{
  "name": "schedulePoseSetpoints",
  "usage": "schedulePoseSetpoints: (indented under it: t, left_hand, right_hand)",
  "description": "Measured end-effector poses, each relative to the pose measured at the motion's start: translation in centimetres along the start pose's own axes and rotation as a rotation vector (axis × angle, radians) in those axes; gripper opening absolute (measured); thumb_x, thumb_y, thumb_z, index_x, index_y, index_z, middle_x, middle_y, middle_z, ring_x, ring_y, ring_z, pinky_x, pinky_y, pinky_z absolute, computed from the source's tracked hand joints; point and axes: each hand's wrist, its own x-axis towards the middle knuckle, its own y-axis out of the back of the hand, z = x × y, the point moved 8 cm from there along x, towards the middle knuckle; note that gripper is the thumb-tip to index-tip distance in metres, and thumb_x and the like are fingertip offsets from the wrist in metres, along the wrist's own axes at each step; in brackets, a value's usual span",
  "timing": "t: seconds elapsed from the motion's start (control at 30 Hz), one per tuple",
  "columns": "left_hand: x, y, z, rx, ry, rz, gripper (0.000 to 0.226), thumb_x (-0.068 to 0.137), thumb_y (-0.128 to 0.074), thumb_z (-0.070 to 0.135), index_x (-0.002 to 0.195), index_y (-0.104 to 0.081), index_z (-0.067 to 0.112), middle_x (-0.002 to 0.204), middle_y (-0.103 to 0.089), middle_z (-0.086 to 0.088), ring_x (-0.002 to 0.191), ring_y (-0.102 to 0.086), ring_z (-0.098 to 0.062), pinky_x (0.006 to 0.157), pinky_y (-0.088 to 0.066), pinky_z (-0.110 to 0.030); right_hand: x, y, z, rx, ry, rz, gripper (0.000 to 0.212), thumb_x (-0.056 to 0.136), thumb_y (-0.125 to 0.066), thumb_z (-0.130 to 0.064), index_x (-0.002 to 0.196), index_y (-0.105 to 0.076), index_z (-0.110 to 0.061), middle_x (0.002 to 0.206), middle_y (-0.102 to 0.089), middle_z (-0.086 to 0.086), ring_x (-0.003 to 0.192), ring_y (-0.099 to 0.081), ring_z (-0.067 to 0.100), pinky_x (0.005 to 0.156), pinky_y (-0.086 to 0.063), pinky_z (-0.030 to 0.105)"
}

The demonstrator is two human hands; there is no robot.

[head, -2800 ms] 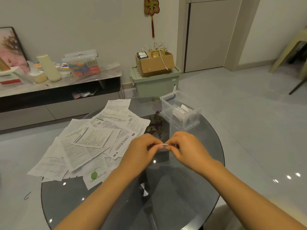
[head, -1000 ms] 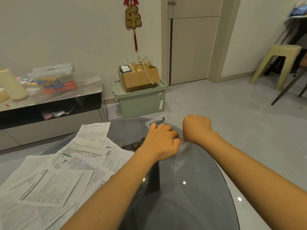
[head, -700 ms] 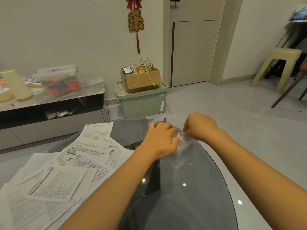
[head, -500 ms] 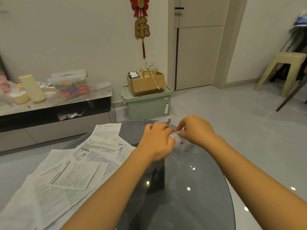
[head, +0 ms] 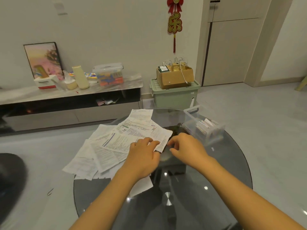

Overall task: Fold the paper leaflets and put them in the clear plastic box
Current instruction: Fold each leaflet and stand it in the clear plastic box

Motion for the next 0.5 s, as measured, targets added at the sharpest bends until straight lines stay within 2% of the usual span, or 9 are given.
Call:
schedulePoseSetpoints:
  t: [0.1,0.17,0.23,0.33,0.5]
  left_hand:
    - [-1.6,-2.4,-3.8,0.044,0.207,-0.105,0.052,0.099,-0.026,0.036,0.149,-0.016,0.026,0.157,-0.004,-0.008,0.144,-0.003,-0.027,0.116,-0.007,-0.046]
    - [-1.9,-3.9,-5.9,0.071,0.331,-0.178,0.061,0.099,-0.023,0.047,0.151,0.000,0.027,0.157,0.017,-0.010,0.143,0.017,-0.032,0.115,0.002,-0.054]
    - [-2.1,-5.2,-8.0,0.078,0.426,-0.233,0.071,0.095,-0.021,0.059,0.149,0.012,0.029,0.153,0.028,-0.011,0.140,0.026,-0.036,0.111,0.006,-0.060]
    - [-2.1,-6.6,-9.5,0.076,0.475,-0.298,0.079,0.090,-0.021,0.068,0.148,0.018,0.030,0.152,0.031,-0.009,0.138,0.028,-0.039,0.108,0.009,-0.064]
    - [-1.7,-7.3,-7.4,0.054,0.380,-0.353,0.078,0.089,-0.021,0.070,0.148,0.014,0.033,0.154,0.028,-0.004,0.140,0.026,-0.036,0.109,0.011,-0.063]
  right_hand:
    - [-0.4,-2.5,-0.7,0.003,0.027,-0.066,0.029,0.088,-0.055,-0.025,0.116,-0.062,-0.029,0.105,-0.053,-0.005,0.095,-0.057,0.016,0.079,-0.048,0.030]
    - [-0.4,-3.5,-0.7,-0.005,0.031,-0.094,0.032,0.088,-0.055,-0.025,0.119,-0.060,-0.029,0.112,-0.053,-0.002,0.097,-0.057,0.018,0.079,-0.047,0.030]
    - [-0.1,-4.6,-0.8,-0.017,0.040,-0.125,0.034,0.087,-0.056,-0.026,0.121,-0.057,-0.028,0.116,-0.052,-0.001,0.100,-0.057,0.018,0.081,-0.046,0.030]
    - [0.1,-5.6,-0.7,-0.039,0.050,-0.152,0.037,0.088,-0.056,-0.027,0.126,-0.054,-0.027,0.121,-0.048,-0.001,0.103,-0.056,0.018,0.082,-0.047,0.030]
    - [0.6,-5.1,-0.4,-0.013,0.061,-0.092,0.043,0.088,-0.057,-0.028,0.130,-0.050,-0.027,0.125,-0.044,-0.001,0.109,-0.050,0.019,0.085,-0.047,0.031]
